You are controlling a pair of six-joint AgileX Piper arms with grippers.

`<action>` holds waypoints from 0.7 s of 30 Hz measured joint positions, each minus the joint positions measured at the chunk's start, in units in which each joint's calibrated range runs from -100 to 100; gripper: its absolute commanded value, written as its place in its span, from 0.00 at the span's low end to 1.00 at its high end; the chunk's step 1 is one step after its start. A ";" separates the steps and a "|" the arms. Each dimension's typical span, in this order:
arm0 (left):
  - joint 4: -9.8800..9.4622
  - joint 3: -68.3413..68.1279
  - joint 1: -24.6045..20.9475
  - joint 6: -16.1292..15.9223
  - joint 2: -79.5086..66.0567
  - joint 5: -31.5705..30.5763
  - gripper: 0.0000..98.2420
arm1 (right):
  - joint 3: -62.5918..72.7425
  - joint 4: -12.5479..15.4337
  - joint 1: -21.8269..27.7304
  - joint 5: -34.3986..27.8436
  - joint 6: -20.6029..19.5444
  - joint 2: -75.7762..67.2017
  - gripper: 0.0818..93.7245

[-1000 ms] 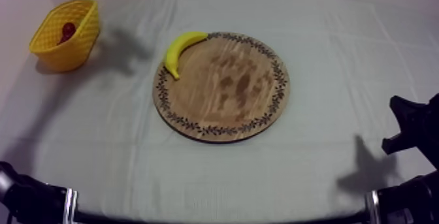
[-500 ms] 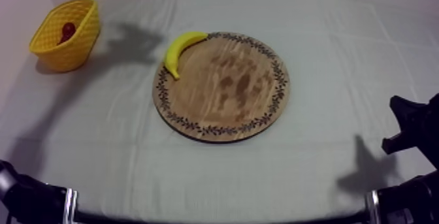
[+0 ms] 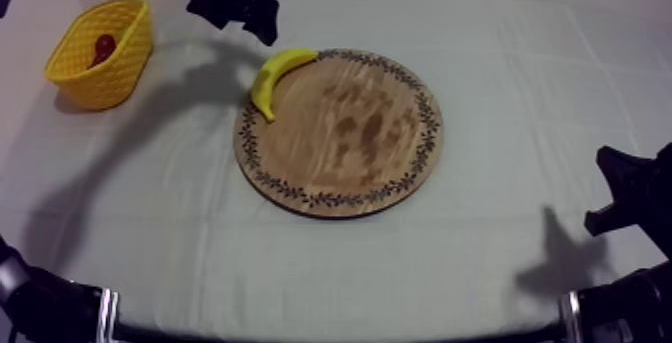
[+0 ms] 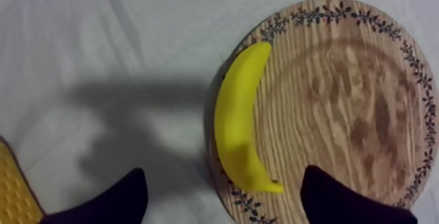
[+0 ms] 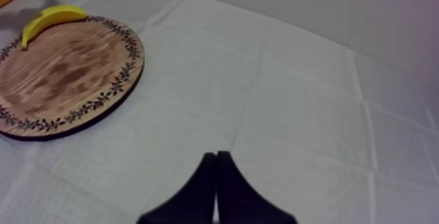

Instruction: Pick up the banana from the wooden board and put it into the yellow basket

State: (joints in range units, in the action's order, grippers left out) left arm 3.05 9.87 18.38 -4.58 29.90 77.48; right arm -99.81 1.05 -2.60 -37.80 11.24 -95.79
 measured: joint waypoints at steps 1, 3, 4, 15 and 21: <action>0.08 0.32 0.10 -0.07 0.86 -0.21 0.91 | 0.00 0.00 0.00 0.00 0.00 0.00 0.00; 0.24 1.36 0.28 -0.28 3.05 -0.42 0.91 | 0.00 0.00 0.00 0.00 0.00 0.00 0.00; 0.28 1.87 0.32 -0.43 4.13 -0.55 0.91 | 0.00 0.00 0.00 0.00 0.00 0.00 0.00; 0.57 6.27 0.88 -1.48 13.81 -1.13 0.89 | 0.00 0.00 0.00 0.00 0.00 0.00 0.00; 0.80 6.03 1.32 -1.78 16.21 -2.00 0.82 | 0.00 0.00 0.00 0.00 0.00 0.00 0.00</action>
State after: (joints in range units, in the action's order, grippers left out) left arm 3.85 15.91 19.70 -6.35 46.11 75.48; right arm -99.81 1.05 -2.60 -37.80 11.24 -95.79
